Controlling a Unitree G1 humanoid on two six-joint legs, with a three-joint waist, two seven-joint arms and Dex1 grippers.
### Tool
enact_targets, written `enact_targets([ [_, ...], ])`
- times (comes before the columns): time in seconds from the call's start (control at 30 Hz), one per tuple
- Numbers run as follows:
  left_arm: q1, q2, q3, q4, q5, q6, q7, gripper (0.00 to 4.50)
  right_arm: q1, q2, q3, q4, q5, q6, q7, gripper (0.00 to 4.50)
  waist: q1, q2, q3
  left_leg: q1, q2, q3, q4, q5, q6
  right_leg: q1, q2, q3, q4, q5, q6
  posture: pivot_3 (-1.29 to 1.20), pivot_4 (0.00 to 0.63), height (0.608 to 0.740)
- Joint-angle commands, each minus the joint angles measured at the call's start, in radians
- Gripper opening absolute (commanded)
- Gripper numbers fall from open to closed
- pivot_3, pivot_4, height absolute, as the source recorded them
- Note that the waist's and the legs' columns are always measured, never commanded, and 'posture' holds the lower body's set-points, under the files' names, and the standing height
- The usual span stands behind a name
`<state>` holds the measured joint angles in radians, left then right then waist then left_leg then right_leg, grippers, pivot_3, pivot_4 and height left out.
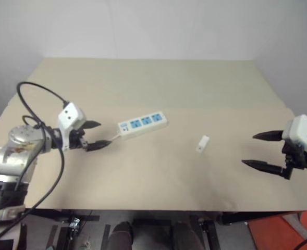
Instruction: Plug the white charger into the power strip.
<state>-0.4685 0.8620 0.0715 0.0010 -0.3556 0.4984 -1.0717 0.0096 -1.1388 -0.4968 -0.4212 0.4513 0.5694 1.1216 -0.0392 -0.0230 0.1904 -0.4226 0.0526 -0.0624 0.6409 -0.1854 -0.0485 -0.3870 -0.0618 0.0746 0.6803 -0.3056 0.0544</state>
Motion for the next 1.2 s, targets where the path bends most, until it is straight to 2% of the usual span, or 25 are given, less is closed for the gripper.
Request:
enact_targets([
  [0.03,-0.021,-0.008,0.019,0.000,-0.002,-0.036,0.008,4.49,-0.018,-0.004,-0.006,-0.012,-0.006,-0.020,-0.016,4.48,0.000,0.000,0.000,0.000,0.000,0.000,0.000,0.000,0.000,0.000,0.000,0.000,0.000,0.000,0.000,0.00,0.150,0.740],
  [0.27,-0.061,-0.035,-0.017,0.074,0.016,-0.070,-0.013,4.49,-0.058,0.010,0.030,-0.009,0.000,-0.056,-0.026,4.48,-0.001,0.000,0.000,0.000,0.000,0.000,0.000,0.000,0.000,0.000,0.000,0.000,0.000,0.000,0.000,0.00,0.150,0.740],
  [0.33,-0.082,-0.063,-0.021,0.154,0.020,-0.164,-0.051,4.49,-0.082,0.010,0.059,-0.005,0.001,-0.067,-0.022,4.48,-0.003,0.000,0.000,0.000,0.000,0.000,0.000,0.000,0.000,0.000,0.000,0.000,0.000,0.000,0.000,0.00,0.150,0.740],
  [0.53,-0.255,-0.184,0.045,0.560,-0.047,-0.404,-0.243,4.49,-0.100,0.036,0.102,-0.042,-0.010,-0.063,-0.061,4.48,0.003,0.000,0.000,-0.001,0.000,0.000,0.000,0.000,0.000,0.000,0.000,-0.001,0.000,0.000,0.000,0.00,0.150,0.740],
  [0.67,-0.382,-0.210,0.042,0.888,-0.001,-0.605,-0.383,4.49,-0.037,0.060,0.060,-0.110,0.002,-0.043,-0.080,4.48,0.005,0.000,0.000,-0.001,0.000,0.000,0.000,0.000,0.000,-0.001,0.000,-0.001,0.000,0.000,0.000,0.00,0.150,0.740],
  [0.8,-0.477,-0.227,0.026,1.109,0.071,-0.730,-0.412,4.49,0.009,0.084,0.020,-0.162,0.019,-0.022,-0.099,4.48,0.003,0.000,0.000,-0.001,-0.001,0.000,0.000,0.000,0.000,0.000,0.000,-0.001,0.000,0.000,0.000,0.00,0.150,0.740],
  [0.93,-0.516,-0.269,0.035,1.209,0.115,-0.825,-0.381,4.49,0.055,0.101,-0.033,-0.211,0.041,0.007,-0.108,4.48,0.003,-0.001,0.000,-0.001,-0.001,0.000,0.000,0.000,0.000,0.000,0.000,-0.001,0.000,0.000,0.000,0.00,0.150,0.740],
  [1.03,-0.517,-0.289,0.014,1.247,0.182,-0.919,-0.297,4.49,0.070,0.101,-0.052,-0.230,0.045,0.021,-0.116,4.48,0.004,-0.001,0.000,-0.001,-0.001,0.000,0.001,0.000,0.000,0.000,0.000,-0.001,0.000,0.000,0.000,0.00,0.150,0.740],
  [1.2,-0.535,-0.324,0.028,1.290,0.232,-0.937,-0.193,4.49,0.058,0.094,-0.043,-0.240,0.053,0.031,-0.131,4.48,0.002,-0.001,0.000,-0.001,-0.001,0.000,0.001,0.000,0.000,0.000,0.000,-0.001,0.001,0.000,0.000,0.00,0.150,0.740],
])
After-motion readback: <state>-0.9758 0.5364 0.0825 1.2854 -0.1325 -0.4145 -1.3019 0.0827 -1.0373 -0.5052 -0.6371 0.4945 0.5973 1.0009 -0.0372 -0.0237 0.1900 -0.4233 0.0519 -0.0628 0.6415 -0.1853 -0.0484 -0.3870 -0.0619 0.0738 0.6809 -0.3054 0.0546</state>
